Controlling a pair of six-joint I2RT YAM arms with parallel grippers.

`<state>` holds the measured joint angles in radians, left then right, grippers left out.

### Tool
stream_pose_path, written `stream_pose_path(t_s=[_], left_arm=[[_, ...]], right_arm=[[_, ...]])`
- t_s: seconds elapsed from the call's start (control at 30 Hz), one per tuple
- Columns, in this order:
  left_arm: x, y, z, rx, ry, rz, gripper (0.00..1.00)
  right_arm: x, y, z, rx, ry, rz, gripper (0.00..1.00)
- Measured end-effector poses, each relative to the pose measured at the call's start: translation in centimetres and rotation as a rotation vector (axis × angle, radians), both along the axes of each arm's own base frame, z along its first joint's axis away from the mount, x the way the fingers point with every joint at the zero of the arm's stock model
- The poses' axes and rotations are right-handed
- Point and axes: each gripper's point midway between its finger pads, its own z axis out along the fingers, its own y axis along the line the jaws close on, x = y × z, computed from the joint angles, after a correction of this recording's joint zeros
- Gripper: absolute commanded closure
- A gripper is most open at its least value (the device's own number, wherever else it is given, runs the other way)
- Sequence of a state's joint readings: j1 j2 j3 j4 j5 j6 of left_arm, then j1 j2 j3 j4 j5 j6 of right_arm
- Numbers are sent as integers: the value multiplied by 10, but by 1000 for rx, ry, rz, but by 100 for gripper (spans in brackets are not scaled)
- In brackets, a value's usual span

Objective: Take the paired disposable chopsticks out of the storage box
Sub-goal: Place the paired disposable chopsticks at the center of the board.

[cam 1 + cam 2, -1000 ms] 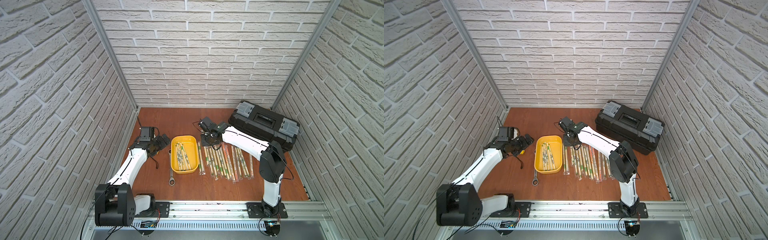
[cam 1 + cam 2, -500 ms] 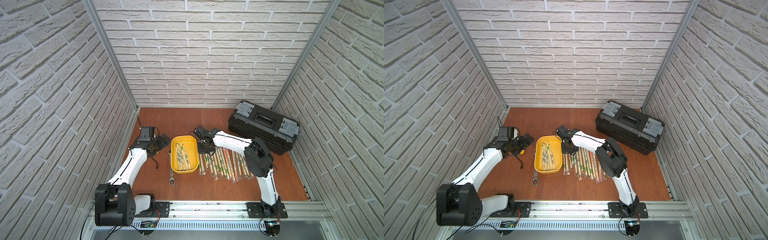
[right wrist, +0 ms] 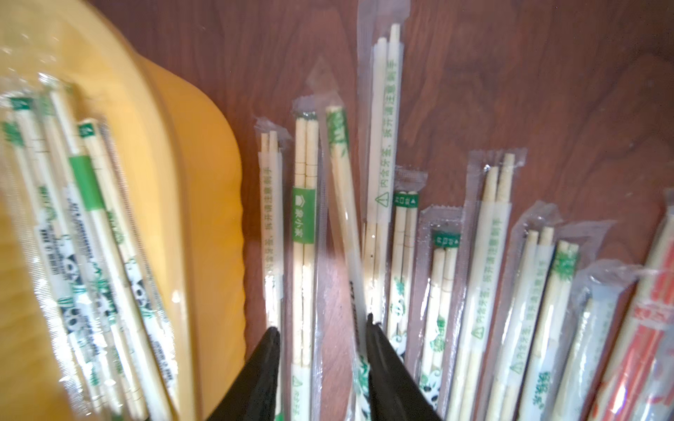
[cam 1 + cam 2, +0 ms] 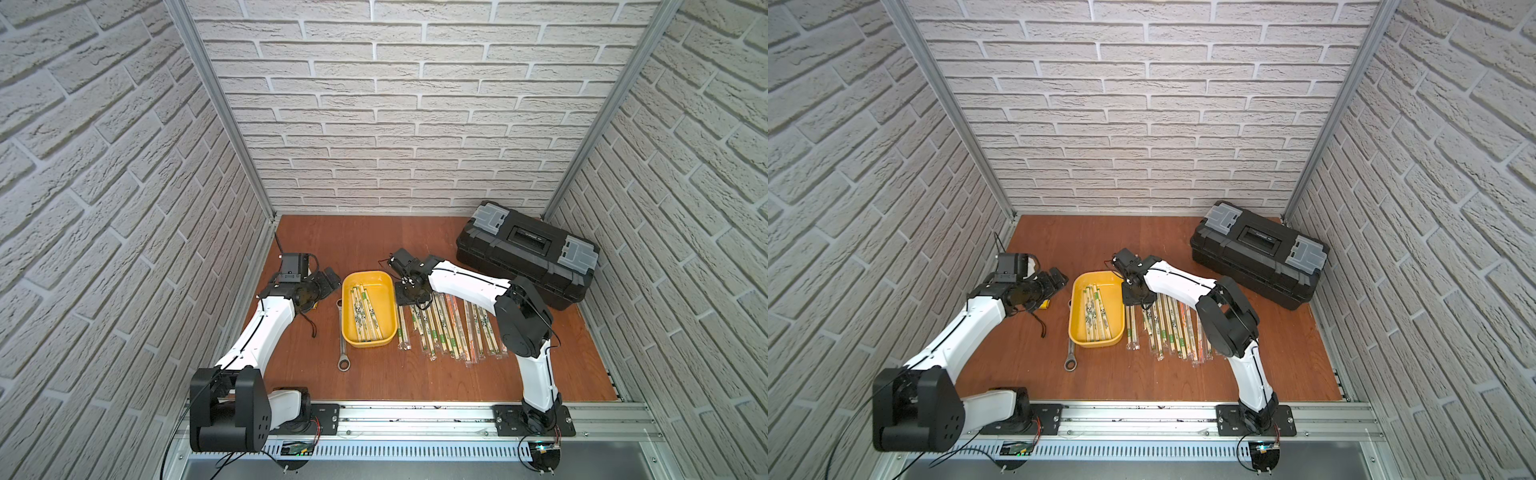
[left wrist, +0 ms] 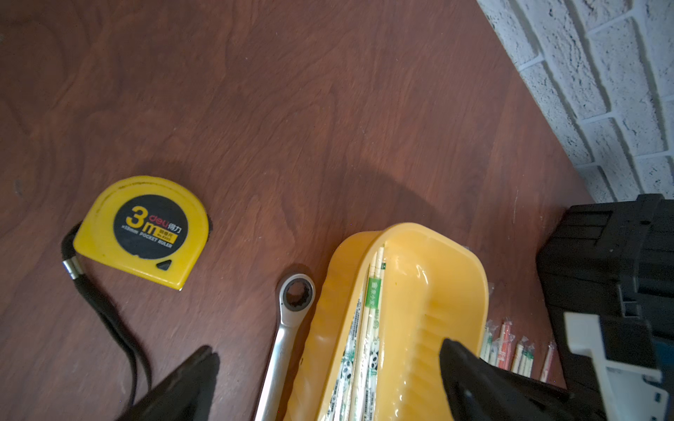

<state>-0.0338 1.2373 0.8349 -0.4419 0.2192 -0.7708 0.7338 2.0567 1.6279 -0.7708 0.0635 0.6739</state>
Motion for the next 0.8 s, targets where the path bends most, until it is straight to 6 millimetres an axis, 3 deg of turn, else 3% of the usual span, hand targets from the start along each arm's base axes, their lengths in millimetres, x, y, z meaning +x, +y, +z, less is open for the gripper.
stream_pose_path(t_s=[0.17,0.33,0.37,0.53,0.8], left_arm=[[0,-1,0,-5,1,-4,2],[1,-6,-2,-26,14,-22,2],[2,-8,-2,-30,16,-28,2],[6,-19,-1,-42,21,-62,2],[5,-58,-4,-53,36,-161,2]], right_arm=[[-5,8,12,69,-7,3,46],[-12,9,-1,98,28,-3,40],[-13,8,-3,106,39,-8,33],[-18,7,-9,187,77,-47,31],[-7,3,18,333,45,-134,31]])
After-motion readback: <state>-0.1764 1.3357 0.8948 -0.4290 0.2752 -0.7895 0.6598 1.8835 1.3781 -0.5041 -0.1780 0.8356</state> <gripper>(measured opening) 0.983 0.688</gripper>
